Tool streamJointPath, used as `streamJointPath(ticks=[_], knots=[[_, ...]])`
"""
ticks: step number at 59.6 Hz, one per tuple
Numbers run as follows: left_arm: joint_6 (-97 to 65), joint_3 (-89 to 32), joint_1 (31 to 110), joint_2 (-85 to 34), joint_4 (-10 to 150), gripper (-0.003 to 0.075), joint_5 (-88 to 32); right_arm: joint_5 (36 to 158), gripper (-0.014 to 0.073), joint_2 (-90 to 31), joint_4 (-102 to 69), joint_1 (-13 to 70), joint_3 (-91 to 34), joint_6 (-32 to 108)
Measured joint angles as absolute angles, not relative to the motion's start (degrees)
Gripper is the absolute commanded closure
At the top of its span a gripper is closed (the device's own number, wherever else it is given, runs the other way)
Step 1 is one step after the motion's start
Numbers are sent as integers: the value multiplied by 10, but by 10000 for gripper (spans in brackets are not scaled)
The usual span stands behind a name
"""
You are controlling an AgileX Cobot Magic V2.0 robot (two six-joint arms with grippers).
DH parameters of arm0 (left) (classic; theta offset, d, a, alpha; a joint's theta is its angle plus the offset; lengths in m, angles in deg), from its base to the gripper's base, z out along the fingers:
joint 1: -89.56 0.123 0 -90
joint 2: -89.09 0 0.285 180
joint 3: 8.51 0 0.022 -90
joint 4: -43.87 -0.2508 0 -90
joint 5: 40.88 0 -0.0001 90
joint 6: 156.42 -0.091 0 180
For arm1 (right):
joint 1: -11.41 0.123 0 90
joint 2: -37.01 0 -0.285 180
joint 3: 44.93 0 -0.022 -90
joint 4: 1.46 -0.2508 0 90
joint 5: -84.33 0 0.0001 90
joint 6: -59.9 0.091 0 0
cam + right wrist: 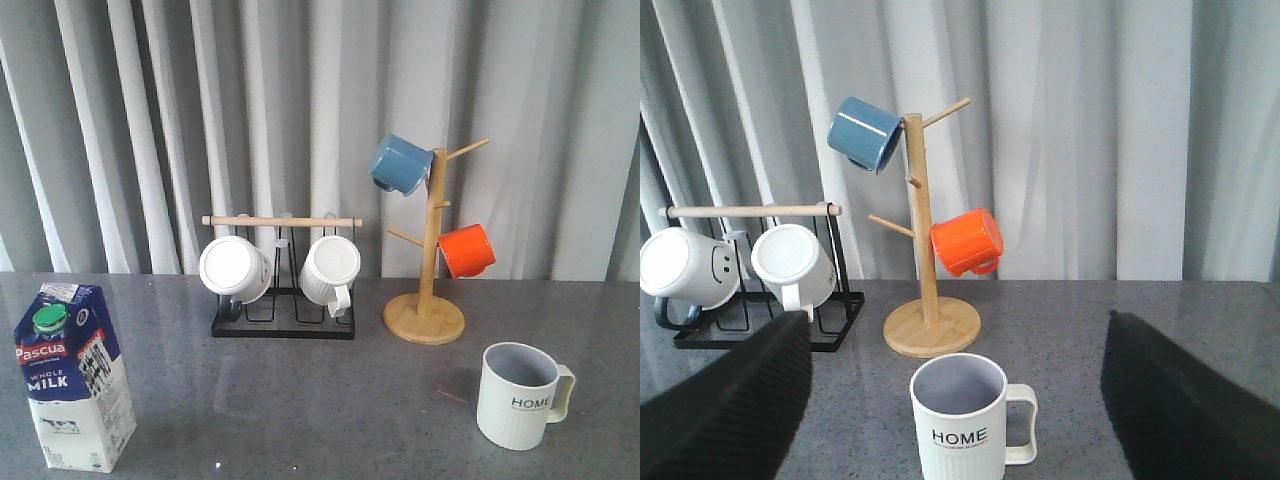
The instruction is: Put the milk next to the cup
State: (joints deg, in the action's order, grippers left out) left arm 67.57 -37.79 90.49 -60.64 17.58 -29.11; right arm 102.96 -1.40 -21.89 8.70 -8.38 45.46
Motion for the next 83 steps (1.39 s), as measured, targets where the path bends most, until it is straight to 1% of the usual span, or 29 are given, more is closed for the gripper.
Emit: streamJointPath(ticks=[7,17,23,29,40,47,66,83], knots=[[572,-288,883,-519,219,195,-190,1044,20,-29,-219,87,-113,440],[365,-193,871,-423,364,195,-80,1017,30,-29,-219,87,-117,438],[264,-153,871,-380,432,195,-31,1014,30,-29,-219,87,-117,434],[200,-134,871,-358,457,195,-11,1024,30,-29,-219,87,-117,422],[173,-133,871,-352,460,195,-16,1045,34,-69,-190,87,-142,408],[171,-131,871,-352,460,195,-20,1061,35,-132,-170,87,-170,408],[171,-131,871,-352,460,195,-20,1074,106,-321,-139,87,-172,444],[171,-131,871,-352,460,195,-20,1045,109,-440,-62,87,-172,508]])
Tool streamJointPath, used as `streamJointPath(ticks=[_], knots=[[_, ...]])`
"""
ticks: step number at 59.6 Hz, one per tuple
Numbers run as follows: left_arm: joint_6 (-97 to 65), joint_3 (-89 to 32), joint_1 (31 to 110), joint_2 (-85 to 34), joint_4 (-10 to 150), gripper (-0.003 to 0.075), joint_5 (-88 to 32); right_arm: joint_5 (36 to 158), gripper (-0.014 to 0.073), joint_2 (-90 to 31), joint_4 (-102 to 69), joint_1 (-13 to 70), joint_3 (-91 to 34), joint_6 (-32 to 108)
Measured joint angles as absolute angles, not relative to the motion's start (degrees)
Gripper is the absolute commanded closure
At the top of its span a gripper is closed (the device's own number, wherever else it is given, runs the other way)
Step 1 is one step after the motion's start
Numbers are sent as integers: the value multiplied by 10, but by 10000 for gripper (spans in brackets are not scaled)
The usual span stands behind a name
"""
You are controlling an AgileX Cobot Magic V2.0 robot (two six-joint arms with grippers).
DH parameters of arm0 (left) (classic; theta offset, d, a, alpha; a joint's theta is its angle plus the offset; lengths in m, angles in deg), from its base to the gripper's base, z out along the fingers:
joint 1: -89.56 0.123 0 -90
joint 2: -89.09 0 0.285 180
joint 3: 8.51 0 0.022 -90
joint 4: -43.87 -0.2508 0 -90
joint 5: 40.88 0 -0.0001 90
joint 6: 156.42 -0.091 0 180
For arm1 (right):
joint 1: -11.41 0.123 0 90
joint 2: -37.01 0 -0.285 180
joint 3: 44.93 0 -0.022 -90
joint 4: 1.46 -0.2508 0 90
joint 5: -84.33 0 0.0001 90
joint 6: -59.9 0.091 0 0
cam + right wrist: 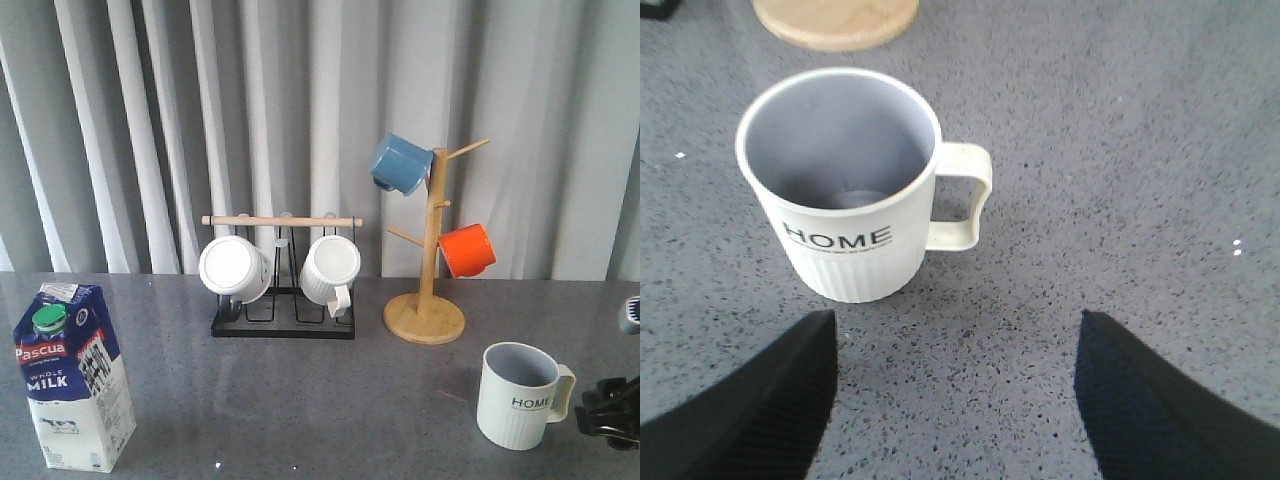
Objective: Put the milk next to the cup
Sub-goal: 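Move the right gripper toward the handle of the white HOME mug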
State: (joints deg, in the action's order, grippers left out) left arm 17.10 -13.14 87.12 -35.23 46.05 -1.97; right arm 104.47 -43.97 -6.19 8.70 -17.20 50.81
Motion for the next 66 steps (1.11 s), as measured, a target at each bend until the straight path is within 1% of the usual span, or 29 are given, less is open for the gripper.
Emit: streamJointPath(ticks=[15,22,30,54,66], knots=[[171,-131,871,-352,460,195,-19,988,109,-521,-60,76,-172,516],[171,-131,871,-352,460,195,-19,966,109,-551,-60,44,-172,530],[171,-131,871,-352,460,197,-19,969,109,-569,-68,14,-172,532],[171,-131,871,-352,460,197,-19,976,109,-572,-77,33,-172,521],[171,-131,871,-352,460,197,-19,966,109,-572,-122,33,-172,479]])
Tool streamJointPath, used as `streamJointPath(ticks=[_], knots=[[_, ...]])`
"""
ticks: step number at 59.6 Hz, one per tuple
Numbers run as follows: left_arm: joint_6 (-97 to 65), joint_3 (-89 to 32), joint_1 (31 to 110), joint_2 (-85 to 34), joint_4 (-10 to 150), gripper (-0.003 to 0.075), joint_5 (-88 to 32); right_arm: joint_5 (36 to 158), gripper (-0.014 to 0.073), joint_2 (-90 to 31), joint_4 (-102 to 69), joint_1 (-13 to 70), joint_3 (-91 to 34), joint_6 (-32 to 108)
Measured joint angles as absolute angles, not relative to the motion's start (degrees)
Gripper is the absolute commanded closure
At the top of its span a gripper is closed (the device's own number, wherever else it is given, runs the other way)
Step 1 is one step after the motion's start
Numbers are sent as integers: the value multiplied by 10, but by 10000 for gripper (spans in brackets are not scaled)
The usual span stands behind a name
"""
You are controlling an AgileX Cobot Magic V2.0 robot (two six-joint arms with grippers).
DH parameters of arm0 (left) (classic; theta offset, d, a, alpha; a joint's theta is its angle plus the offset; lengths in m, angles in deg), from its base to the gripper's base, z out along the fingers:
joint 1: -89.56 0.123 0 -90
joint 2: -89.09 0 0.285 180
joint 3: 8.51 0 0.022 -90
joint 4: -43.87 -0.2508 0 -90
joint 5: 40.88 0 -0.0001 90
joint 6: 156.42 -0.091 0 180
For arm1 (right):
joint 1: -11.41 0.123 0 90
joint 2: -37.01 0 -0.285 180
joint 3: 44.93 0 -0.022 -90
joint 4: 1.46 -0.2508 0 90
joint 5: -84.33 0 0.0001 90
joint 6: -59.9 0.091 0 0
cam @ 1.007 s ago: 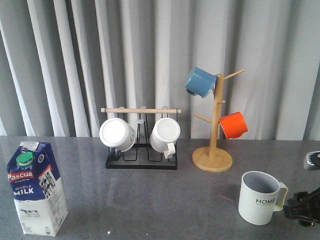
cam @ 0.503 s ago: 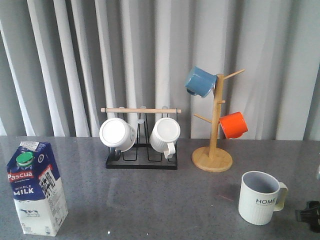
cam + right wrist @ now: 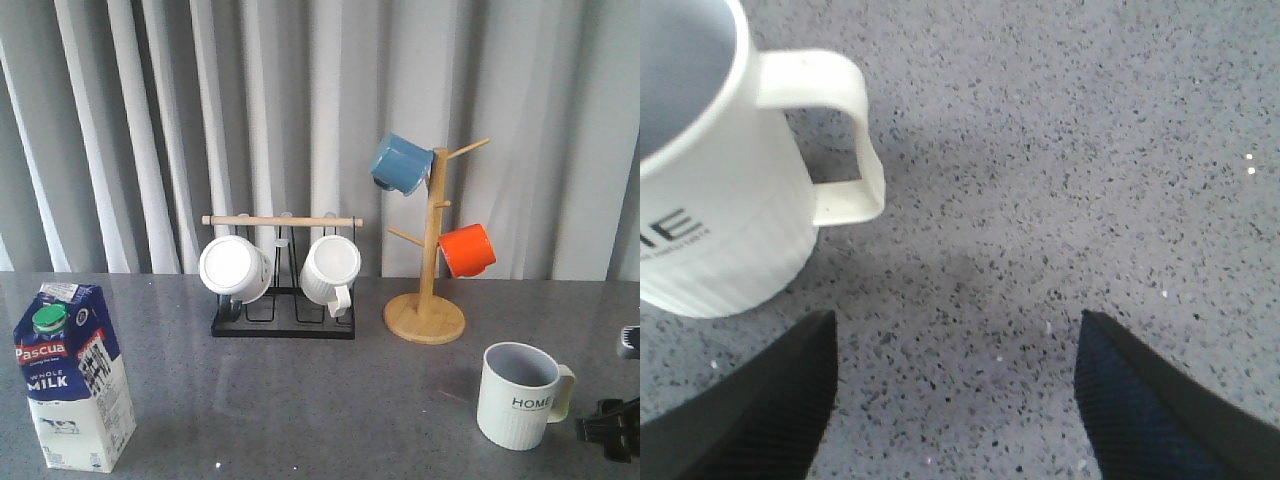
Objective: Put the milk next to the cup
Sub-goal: 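Move the right gripper toward the handle of the white HOME mug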
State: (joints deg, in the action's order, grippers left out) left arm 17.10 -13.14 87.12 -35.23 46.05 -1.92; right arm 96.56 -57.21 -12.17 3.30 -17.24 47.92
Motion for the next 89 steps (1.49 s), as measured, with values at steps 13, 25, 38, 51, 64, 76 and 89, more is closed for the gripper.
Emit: streamJointPath(ticks=[13,25,38,51,64,76,89], knots=[[171,-131,871,-352,460,197,-19,965,109,-572,-201,33,-173,405],[171,-131,871,-352,460,197,-19,966,109,-572,-260,33,-173,333],[171,-131,871,-352,461,197,-19,964,109,-575,-291,33,-173,302],[171,-131,871,-352,461,197,-19,958,111,-609,-297,33,-173,283],[171,-131,871,-352,461,197,-19,943,128,-616,-304,33,-174,275],[171,-131,871,-352,461,197,-19,940,129,-616,-310,33,-174,274],[171,-131,871,-352,461,197,-19,939,130,-616,-313,33,-174,273]])
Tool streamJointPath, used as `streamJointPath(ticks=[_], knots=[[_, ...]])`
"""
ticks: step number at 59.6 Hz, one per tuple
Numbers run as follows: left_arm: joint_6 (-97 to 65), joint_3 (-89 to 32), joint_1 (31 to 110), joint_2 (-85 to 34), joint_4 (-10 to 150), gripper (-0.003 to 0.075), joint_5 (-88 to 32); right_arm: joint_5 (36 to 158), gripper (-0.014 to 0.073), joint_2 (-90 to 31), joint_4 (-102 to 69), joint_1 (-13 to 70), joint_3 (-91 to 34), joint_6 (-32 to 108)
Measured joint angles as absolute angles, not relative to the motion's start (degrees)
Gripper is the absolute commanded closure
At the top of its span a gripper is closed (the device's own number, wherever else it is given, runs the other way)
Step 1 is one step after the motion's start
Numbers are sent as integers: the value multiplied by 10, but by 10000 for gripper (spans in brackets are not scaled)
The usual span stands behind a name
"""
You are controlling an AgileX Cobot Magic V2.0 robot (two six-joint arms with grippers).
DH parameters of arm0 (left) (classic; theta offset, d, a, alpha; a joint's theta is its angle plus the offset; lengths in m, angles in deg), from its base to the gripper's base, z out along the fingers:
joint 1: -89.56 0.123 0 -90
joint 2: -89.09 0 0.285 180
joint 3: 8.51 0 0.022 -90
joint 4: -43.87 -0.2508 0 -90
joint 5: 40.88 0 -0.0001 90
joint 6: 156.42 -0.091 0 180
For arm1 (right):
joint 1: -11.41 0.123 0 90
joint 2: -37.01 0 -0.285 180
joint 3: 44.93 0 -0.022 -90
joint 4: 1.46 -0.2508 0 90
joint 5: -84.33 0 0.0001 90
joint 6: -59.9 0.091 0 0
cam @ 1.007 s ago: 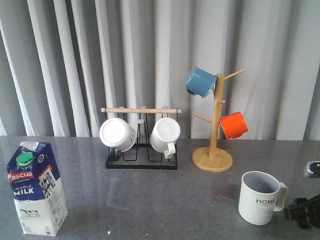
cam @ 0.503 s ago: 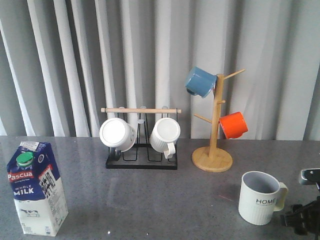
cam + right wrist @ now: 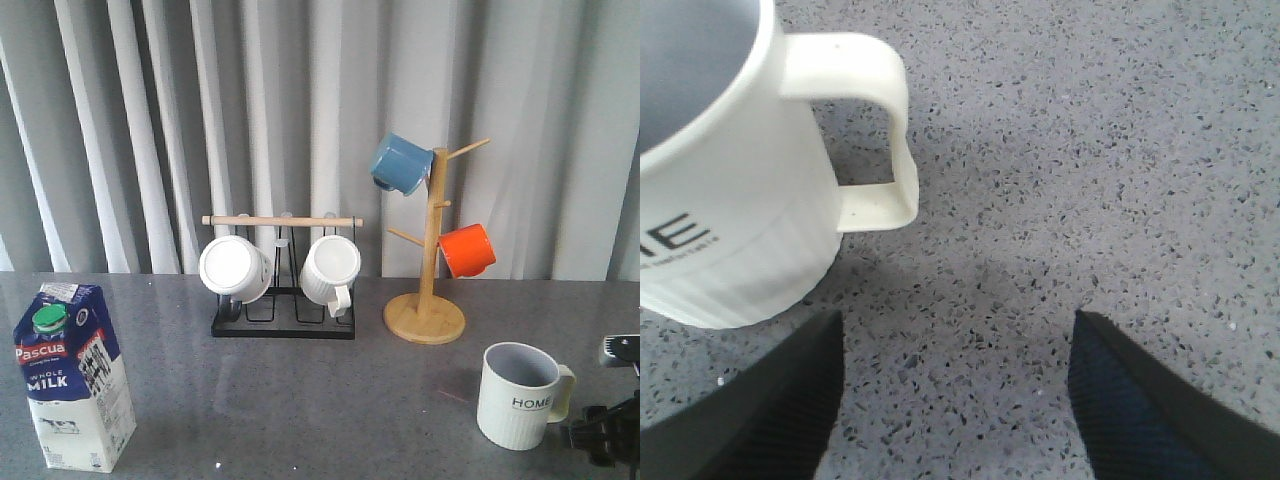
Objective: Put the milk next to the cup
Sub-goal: 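Move the right gripper toward the handle of the white HOME mug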
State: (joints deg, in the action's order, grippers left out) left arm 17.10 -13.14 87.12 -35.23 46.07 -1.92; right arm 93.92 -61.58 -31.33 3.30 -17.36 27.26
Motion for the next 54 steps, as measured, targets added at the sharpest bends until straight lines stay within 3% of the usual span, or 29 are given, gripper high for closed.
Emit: streamJointPath(ticks=[54], knots=[[171,-131,871,-352,461,197,-19,900,139,-628,-393,47,-175,195]])
